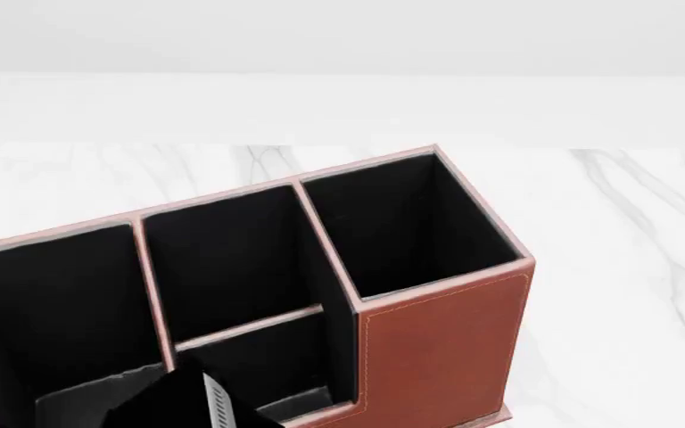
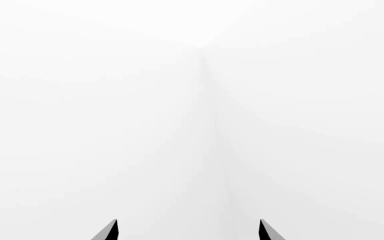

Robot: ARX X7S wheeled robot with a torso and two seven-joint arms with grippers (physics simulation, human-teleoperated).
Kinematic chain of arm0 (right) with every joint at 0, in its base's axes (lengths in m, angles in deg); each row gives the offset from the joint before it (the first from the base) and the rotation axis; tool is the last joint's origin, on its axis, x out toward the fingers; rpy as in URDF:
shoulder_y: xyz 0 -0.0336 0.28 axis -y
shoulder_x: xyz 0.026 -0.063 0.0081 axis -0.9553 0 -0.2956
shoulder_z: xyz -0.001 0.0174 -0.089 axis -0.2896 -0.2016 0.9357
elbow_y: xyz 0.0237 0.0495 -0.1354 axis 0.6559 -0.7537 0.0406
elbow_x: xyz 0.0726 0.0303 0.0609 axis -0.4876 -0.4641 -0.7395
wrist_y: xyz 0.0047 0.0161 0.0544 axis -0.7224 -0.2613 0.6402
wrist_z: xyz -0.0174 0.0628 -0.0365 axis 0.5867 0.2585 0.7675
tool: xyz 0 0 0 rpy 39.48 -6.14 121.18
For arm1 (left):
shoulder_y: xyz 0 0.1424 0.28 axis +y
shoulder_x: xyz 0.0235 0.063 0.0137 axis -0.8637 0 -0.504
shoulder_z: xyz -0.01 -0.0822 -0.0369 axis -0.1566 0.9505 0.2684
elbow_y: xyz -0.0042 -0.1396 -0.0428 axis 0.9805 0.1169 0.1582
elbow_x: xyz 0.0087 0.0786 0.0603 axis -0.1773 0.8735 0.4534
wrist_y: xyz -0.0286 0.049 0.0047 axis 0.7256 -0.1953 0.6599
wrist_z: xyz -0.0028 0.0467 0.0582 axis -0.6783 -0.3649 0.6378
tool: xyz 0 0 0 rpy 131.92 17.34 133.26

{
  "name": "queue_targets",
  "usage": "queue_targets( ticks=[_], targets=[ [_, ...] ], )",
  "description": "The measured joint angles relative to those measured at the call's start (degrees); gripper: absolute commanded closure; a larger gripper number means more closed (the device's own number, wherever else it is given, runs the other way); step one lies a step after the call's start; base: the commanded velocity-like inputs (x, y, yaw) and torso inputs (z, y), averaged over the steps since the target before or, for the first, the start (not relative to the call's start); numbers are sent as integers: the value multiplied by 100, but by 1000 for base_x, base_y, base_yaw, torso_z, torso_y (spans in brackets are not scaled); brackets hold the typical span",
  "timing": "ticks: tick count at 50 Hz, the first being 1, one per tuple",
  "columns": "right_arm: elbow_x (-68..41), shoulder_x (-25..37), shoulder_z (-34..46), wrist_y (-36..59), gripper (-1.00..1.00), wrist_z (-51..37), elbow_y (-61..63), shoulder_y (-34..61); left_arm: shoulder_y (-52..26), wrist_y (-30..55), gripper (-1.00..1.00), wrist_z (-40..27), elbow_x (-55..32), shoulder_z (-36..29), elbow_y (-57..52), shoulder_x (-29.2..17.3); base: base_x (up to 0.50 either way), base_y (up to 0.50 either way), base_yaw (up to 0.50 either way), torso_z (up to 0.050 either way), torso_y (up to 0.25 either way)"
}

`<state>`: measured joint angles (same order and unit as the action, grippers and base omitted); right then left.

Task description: Pick up the book and place it in the front compartment of the caddy.

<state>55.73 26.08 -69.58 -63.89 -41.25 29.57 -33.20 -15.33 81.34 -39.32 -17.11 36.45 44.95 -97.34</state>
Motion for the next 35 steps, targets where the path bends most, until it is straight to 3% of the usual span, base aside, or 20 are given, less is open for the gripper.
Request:
queue_targets(
  ticks=[35],
  targets=[
    [-82, 154, 45, -31, -100, -173, 41, -88, 377, -1013, -100, 362, 1049, -1211, 534, -212, 0, 0, 0, 0, 0]
  ],
)
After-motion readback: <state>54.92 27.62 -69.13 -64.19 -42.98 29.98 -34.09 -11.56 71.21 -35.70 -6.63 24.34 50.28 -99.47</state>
